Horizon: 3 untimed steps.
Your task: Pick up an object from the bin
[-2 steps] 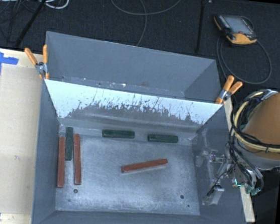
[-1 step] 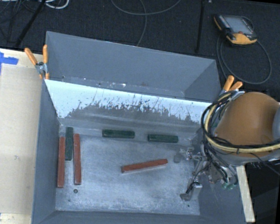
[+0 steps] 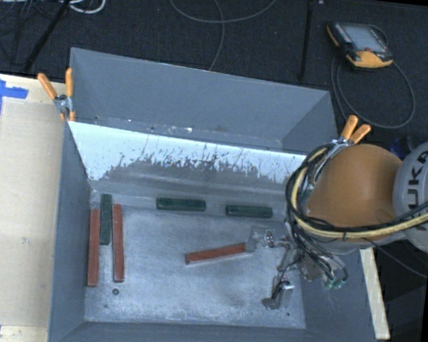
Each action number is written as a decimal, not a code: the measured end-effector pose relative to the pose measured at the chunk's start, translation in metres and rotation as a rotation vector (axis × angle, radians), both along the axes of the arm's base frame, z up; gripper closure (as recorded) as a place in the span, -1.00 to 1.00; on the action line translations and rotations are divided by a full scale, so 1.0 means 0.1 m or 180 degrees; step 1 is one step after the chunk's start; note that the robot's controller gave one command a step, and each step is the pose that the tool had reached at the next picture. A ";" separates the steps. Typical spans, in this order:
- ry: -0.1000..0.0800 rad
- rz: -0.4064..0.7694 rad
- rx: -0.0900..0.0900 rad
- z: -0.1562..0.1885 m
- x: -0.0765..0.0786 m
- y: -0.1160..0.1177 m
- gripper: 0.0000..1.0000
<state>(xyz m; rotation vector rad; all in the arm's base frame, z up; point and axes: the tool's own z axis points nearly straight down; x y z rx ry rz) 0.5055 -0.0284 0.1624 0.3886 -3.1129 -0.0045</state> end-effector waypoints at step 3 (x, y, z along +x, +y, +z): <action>-0.0017 0.0558 -0.0005 -0.93 0.85 0.46 1.00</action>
Offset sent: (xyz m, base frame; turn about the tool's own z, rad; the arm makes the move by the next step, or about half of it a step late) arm 0.0530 0.0906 -0.0797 -0.1806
